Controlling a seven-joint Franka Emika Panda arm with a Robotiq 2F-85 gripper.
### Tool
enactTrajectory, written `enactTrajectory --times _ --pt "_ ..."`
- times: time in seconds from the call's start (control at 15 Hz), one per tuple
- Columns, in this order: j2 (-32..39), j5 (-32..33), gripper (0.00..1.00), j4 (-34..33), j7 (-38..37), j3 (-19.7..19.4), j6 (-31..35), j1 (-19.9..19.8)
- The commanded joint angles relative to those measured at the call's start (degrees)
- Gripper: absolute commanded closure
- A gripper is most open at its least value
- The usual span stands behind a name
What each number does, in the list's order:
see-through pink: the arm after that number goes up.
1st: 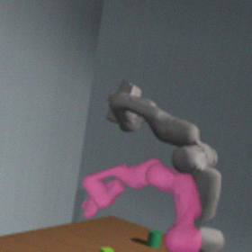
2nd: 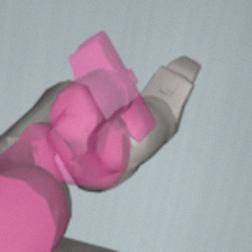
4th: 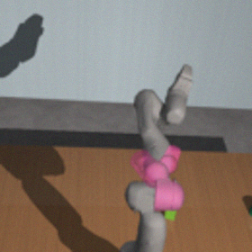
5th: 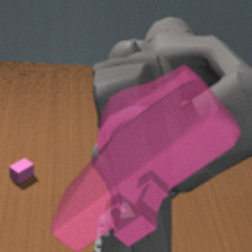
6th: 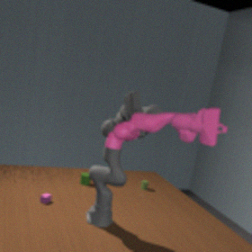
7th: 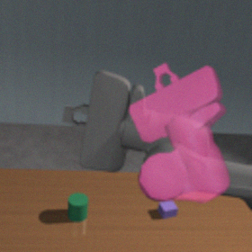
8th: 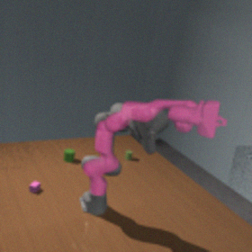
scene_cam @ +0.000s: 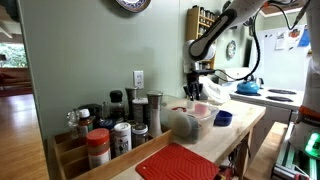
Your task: Remove the orange cup from the blue cup and put it on the counter top, pick up the spice bottle and put it in the orange cup, pick up the orange cup with spice bottle inside and put it in the crisper drawer
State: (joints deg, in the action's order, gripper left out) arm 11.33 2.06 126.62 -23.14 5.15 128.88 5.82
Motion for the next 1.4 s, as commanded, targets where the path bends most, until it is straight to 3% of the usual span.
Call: enactTrajectory --times 0.0,0.2,0.27,0.4,0.47,0.93,1.13,1.33 --pt "-6.3 0.3 0.21 2.2 0.8 -0.8 -1.0 0.4" --pt "-7.4 -2.7 0.01 2.1 1.1 -1.1 2.5 -0.7" --pt "-5.9 -0.5 0.15 0.1 0.2 -0.8 0.1 0.0" --pt "-6.6 -1.2 0.02 0.1 0.2 -1.0 0.5 -0.4" --pt "-6.7 -1.4 0.0 0.1 0.2 -1.1 0.6 -0.5" --pt "-3.4 -1.0 0.0 0.8 2.1 -2.7 10.8 -1.7" --pt "-1.9 2.4 0.0 0.7 0.2 -4.4 12.8 -1.6" --pt "-0.2 0.9 0.0 0.7 1.6 -4.9 15.0 -1.8"
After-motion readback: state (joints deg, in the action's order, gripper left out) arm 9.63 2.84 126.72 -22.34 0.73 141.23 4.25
